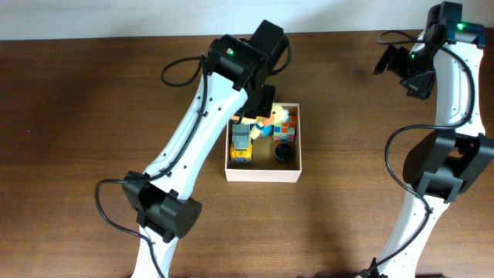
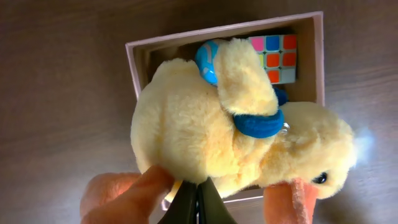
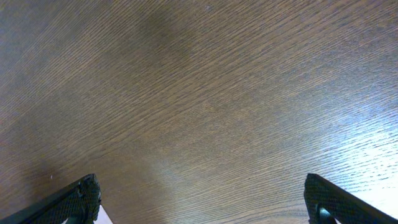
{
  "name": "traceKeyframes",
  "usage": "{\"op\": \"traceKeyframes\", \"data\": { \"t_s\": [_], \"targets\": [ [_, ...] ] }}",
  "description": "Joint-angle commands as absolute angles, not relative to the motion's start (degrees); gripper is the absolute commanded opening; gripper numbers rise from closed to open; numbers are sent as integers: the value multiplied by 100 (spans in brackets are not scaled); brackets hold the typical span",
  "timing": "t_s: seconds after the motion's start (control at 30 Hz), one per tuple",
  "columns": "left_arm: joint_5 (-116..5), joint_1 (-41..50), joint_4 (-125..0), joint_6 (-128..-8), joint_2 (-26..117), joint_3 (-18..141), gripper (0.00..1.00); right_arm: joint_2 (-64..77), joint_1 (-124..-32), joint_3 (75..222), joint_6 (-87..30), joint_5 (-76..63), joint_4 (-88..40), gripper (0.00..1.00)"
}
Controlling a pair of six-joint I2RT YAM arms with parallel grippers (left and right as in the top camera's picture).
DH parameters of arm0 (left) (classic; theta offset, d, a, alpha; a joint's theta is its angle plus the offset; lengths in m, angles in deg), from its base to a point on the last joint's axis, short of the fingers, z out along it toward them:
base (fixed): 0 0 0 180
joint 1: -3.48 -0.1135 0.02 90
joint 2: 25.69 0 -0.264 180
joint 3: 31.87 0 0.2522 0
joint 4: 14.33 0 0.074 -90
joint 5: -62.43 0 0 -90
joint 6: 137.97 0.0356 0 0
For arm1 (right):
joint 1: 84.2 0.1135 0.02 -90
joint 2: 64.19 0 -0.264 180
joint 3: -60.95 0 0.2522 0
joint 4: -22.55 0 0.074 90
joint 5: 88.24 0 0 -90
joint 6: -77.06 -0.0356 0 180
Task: Pack container
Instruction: 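Carry the plush duck over the box with the left gripper, then lower the duck into the box front and open the left gripper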
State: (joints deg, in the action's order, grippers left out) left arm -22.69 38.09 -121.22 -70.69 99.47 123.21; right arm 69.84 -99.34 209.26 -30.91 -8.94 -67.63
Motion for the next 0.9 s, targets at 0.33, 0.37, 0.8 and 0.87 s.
{"op": "traceKeyframes", "data": {
  "t_s": [0.33, 0.37, 0.8, 0.87],
  "targets": [
    [-2863, 4131, -12045, -7884, 10194, 12246, 2, 6838, -9934, 20895, -3102, -961, -6761, 99],
    [-2946, 4159, -12045, -7884, 10232, 12185, 2, 6838, -9934, 20895, -3102, -961, -6761, 99],
    [-3724, 4244, -12375, -7983, 10822, 12131, 2, 6838, -9934, 20895, -3102, -964, -6761, 99],
    [-3722, 4244, -12371, -8070, 10846, 12131, 2, 6838, -9934, 20895, -3102, -964, -6761, 99]
  ]
}}
